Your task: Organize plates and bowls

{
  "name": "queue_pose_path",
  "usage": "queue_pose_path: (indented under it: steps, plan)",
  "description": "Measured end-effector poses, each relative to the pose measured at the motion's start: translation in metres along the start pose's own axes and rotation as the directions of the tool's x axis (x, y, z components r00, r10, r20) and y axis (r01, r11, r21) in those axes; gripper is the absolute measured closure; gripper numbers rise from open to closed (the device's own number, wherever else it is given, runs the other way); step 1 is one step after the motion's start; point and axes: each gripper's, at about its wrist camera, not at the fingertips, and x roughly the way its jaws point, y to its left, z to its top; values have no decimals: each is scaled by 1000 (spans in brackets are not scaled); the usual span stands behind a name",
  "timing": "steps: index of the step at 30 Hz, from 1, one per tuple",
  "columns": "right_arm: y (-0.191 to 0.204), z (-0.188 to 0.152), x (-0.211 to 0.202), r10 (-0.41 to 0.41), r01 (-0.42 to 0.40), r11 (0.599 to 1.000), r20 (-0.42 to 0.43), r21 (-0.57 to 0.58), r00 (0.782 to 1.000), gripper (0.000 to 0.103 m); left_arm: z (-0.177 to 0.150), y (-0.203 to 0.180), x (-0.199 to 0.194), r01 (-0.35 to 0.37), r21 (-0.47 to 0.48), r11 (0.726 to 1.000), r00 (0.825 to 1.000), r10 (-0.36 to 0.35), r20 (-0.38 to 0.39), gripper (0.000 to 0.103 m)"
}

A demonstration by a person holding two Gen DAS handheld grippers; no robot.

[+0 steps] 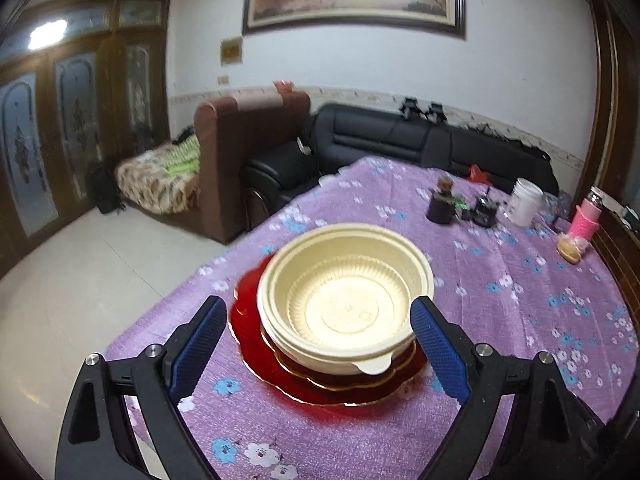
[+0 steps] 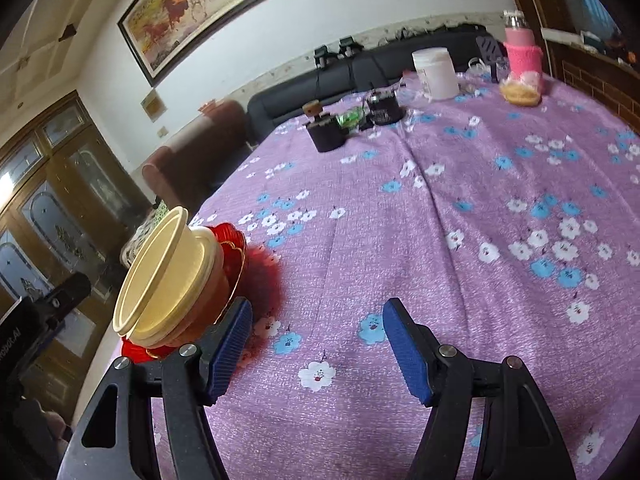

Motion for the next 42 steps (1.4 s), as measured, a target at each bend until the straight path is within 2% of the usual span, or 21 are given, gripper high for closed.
queue_pose_path:
  steps: [3,7,13,16,20,26,30,42]
  plan:
    - [9,-6,-6,1,0,999,14,-52,1000,29,-1,-2,-9,-40,-3,999,998,40,52,1]
    - [19,-18,-13,-12,18,990,43,-138,999,28,-4,-14,-16,-53,18,998,995,51,88,0]
    - [14,-18,-26,-51,72,980,112,-185,992,21,-18,-53,-8,-30,139,990,999,26,28,0]
    - [2,-15,-30,-72,91,982,122,-164,990,21,-26,-71,-3,-16,196,980,1000,18,-7,0]
    - [-11,-14,-31,-104,121,983,120,-141,987,21,-33,-82,-4,-9,226,974,1000,12,-9,0]
    - [-5,-18,-31,-133,152,972,116,-177,984,20,-30,-71,-5,-14,193,981,1000,17,-14,0]
    - [6,-20,-30,-121,143,967,113,-211,986,19,-30,-63,-1,-15,173,985,999,21,-30,0]
    - [30,-17,-18,-126,139,949,63,-284,990,18,-32,-47,16,29,129,991,992,-13,-126,0]
